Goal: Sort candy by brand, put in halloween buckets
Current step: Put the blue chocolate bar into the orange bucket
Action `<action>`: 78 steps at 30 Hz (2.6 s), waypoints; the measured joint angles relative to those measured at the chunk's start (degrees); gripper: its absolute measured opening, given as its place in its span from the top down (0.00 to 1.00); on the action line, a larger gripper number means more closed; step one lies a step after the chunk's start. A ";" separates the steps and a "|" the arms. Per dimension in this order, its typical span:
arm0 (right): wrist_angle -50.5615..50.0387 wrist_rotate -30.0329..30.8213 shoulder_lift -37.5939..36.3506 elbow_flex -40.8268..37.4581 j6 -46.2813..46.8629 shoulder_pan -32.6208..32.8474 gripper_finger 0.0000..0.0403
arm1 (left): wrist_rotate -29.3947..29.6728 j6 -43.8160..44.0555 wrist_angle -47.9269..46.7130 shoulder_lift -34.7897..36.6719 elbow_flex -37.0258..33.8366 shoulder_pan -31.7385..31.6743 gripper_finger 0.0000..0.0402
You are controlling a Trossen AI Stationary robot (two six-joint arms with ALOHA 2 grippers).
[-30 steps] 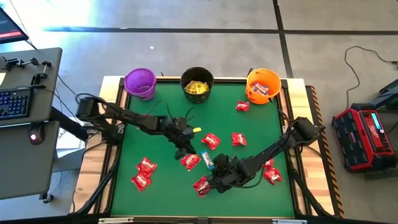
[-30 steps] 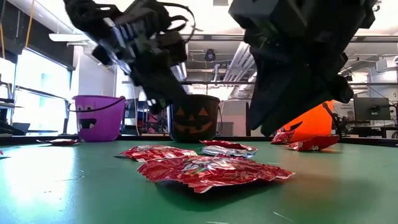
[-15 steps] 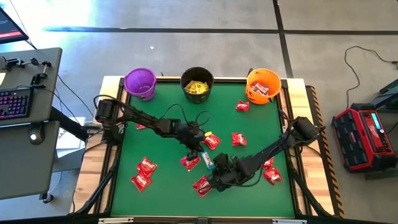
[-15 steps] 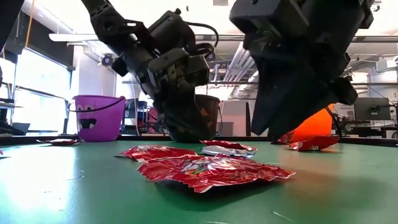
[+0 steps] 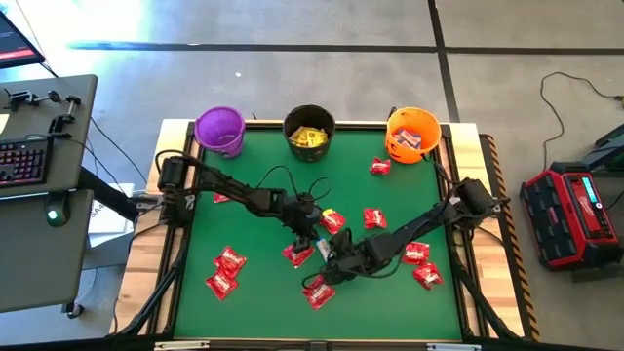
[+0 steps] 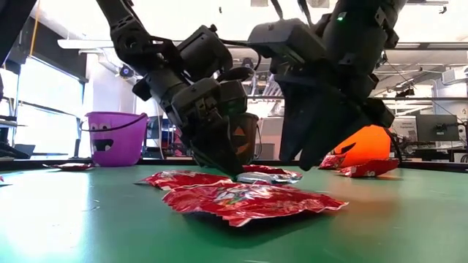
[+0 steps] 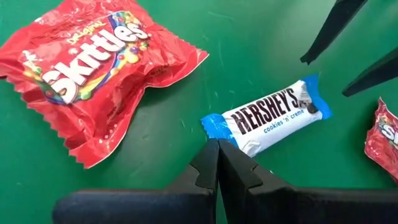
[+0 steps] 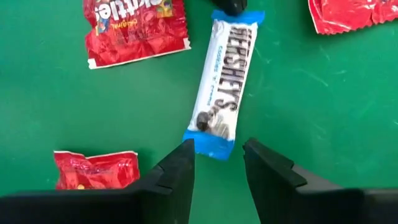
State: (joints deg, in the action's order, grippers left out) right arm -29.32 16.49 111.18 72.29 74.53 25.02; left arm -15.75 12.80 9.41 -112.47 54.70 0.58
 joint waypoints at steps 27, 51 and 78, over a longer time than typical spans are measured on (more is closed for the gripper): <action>9.50 -2.60 4.36 0.15 7.85 -0.63 0.31 | 0.42 0.05 -0.34 -1.90 -0.02 0.32 1.00; 2.99 -2.16 2.93 -0.11 7.58 -0.16 1.00 | -1.53 0.52 0.38 0.10 -0.24 -1.16 1.00; -27.86 12.35 -21.96 -0.07 5.96 -4.44 1.00 | -1.82 -1.51 -4.40 24.74 -0.17 -11.45 1.00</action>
State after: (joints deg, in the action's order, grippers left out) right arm -57.18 28.84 89.22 72.23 80.48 20.57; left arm -17.57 11.28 5.01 -87.73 54.52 -10.86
